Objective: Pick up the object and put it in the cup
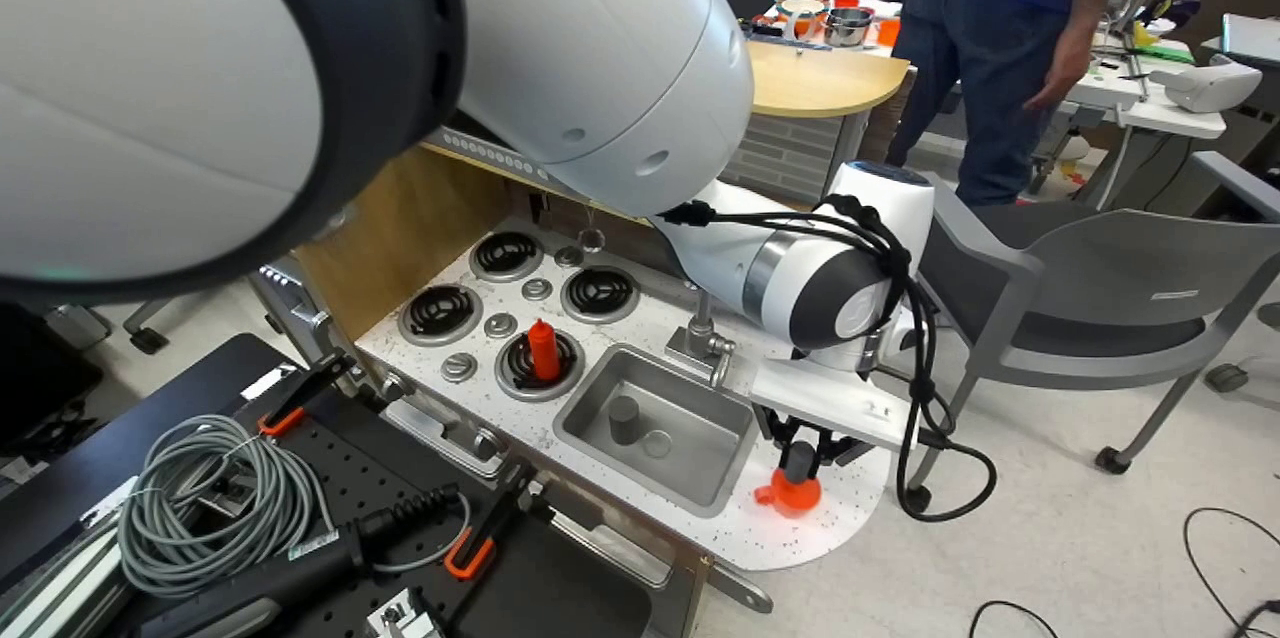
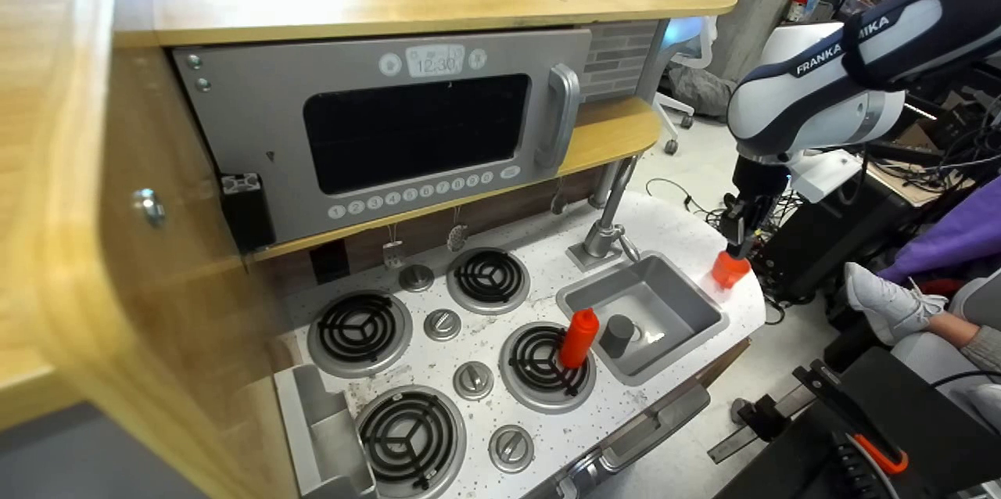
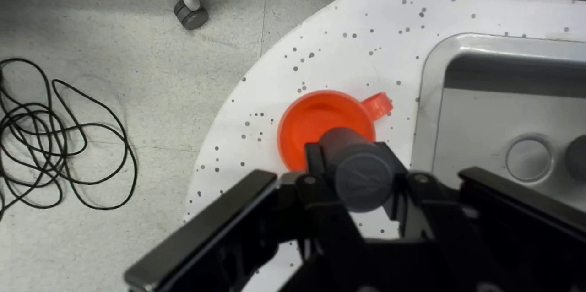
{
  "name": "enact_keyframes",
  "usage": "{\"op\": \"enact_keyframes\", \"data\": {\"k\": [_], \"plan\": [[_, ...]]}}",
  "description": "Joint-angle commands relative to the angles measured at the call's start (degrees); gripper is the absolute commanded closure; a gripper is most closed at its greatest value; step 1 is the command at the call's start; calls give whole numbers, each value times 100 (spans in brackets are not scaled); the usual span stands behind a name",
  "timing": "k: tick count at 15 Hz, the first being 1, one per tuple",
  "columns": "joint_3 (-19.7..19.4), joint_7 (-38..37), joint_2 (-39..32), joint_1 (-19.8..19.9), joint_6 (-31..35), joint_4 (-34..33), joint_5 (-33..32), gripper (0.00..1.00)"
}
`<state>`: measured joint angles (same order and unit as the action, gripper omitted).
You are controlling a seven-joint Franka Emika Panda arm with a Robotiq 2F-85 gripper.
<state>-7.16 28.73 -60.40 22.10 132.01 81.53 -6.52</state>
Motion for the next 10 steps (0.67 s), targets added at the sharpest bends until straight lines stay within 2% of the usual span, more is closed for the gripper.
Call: {"op": "enact_keyframes", "data": {"k": [1, 10], "plan": [[-53, -165, 83, -11, 31, 92, -117, 92], [-116, -343, -45, -18, -11, -13, -124, 92]]}}
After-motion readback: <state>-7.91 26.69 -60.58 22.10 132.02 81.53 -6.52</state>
